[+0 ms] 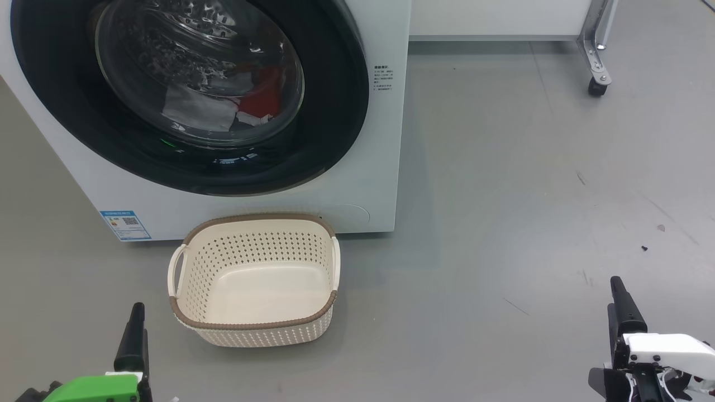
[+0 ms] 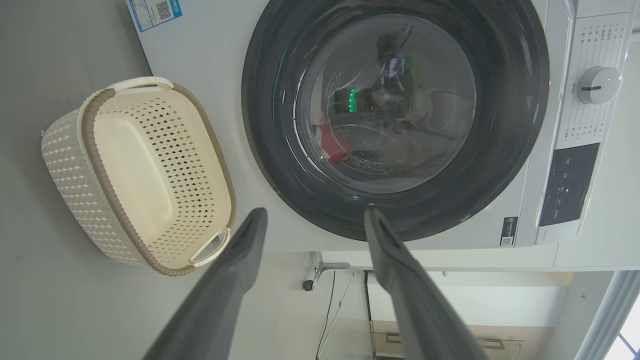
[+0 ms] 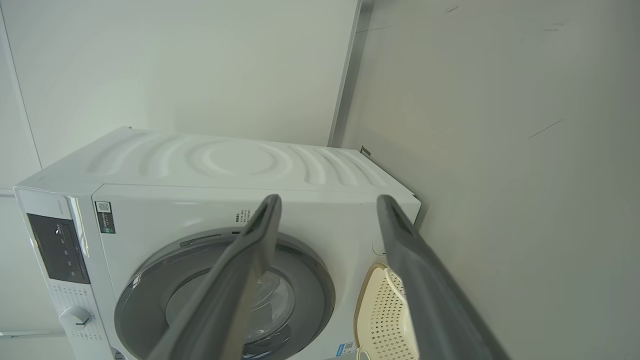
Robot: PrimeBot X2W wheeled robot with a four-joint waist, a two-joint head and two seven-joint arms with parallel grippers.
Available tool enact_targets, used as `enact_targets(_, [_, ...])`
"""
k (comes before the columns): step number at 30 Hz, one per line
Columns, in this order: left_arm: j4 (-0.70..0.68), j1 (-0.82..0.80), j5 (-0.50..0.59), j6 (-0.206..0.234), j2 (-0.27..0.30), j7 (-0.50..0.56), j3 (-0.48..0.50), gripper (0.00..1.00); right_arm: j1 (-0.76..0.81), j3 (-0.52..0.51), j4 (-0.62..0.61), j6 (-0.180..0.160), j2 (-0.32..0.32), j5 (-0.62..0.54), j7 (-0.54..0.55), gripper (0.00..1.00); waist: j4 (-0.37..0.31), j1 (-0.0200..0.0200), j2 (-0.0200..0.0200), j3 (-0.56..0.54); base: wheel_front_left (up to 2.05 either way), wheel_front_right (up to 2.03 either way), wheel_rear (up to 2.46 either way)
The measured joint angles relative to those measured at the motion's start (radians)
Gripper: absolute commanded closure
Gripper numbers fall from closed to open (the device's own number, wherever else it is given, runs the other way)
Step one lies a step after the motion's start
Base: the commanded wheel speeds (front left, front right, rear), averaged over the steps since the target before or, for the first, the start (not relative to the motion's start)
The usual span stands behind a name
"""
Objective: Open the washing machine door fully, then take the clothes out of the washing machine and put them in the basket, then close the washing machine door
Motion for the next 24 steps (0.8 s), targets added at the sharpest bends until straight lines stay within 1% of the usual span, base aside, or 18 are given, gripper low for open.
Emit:
enact_targets(9, [-0.023, -0.003, 0.033, 0.000, 0.000, -0.023, 0.018, 0.00, -0.009, 0.013, -0.034, 0.000, 0.000, -0.044, -0.021, 0.00, 0.003, 0.0000, 0.0000, 0.002, 0.00, 0.00, 0.00])
enact_targets(11, [-0.034, -0.006, 0.065, 0.000, 0.000, -0.032, 0.022, 0.00, -0.017, 0.018, -0.043, 0.000, 0.000, -0.068, -0.031, 0.00, 0.004, 0.0000, 0.0000, 0.002, 0.00, 0.00, 0.00])
enact_targets(21, [-0.093, -0.025, 0.152, 0.000, 0.000, -0.065, 0.045, 0.00, -0.031, 0.055, -0.088, 0.000, 0.000, -0.204, -0.063, 0.00, 0.008, 0.0000, 0.0000, 0.004, 0.00, 0.00, 0.00])
enact_targets(24, [-0.106, -0.028, 0.211, 0.000, 0.000, -0.075, 0.048, 0.00, -0.042, 0.061, -0.097, 0.000, -0.001, -0.251, -0.073, 0.00, 0.010, 0.0000, 0.0000, 0.005, 0.00, 0.00, 0.00])
